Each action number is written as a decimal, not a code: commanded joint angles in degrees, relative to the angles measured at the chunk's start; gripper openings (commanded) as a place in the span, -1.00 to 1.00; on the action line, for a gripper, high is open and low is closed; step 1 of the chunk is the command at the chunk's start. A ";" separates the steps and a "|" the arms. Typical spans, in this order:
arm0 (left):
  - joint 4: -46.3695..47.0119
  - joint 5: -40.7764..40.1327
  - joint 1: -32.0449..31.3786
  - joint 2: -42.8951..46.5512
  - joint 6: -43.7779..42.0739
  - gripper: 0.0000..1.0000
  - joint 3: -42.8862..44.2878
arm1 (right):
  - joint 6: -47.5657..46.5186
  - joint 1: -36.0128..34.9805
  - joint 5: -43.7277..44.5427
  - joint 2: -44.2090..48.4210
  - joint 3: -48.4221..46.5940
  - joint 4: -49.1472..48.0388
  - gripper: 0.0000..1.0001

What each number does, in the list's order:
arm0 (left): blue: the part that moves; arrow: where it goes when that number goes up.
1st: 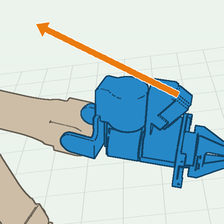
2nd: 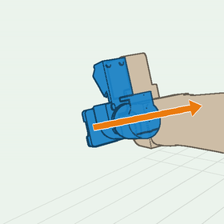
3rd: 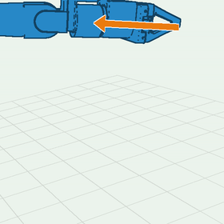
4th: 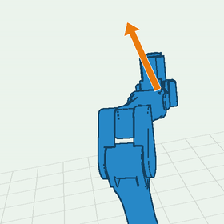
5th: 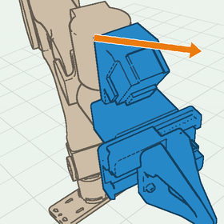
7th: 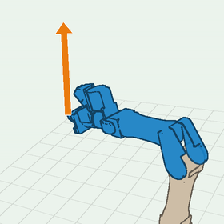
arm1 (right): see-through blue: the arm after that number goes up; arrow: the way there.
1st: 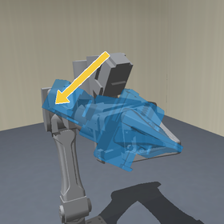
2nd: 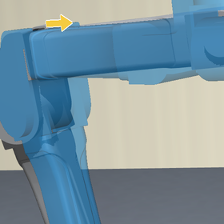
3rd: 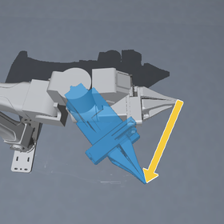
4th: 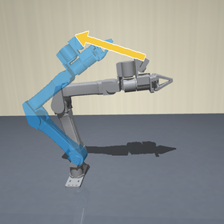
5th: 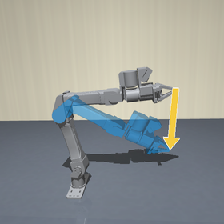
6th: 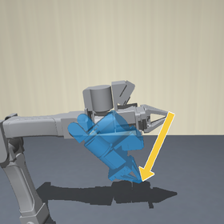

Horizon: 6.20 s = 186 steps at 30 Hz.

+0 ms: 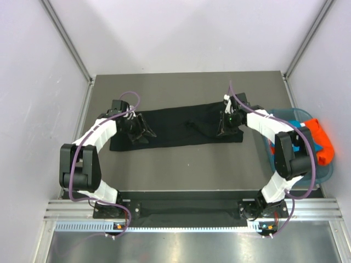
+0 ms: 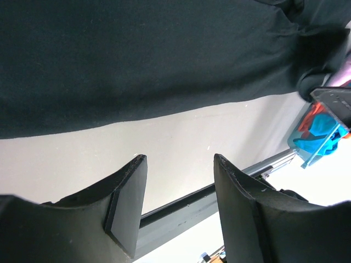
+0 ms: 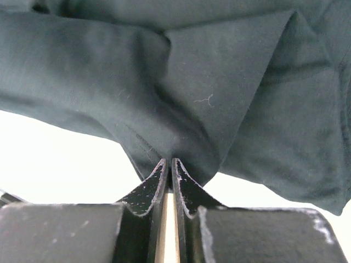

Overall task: Fold and stack the t-shirts
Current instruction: Fold the tshirt

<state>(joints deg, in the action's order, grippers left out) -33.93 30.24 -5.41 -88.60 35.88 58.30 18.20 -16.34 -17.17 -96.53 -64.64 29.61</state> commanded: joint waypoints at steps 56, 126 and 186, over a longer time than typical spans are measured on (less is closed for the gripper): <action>33.49 5.70 -18.76 -33.66 17.99 0.18 26.07 | 0.97 12.73 -11.22 -15.44 -11.91 -11.59 -0.83; 21.19 2.90 -24.38 -29.79 12.90 -0.44 29.68 | -3.52 9.13 -16.20 -1.64 -4.89 1.33 -0.47; 10.92 -3.78 -20.78 -39.37 5.61 -0.38 41.27 | -5.36 12.03 -10.17 -21.94 -21.75 -4.04 -0.60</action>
<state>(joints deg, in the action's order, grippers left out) -21.43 28.08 -26.37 -126.58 43.20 96.60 15.42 -4.93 -28.45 -117.12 -82.74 24.27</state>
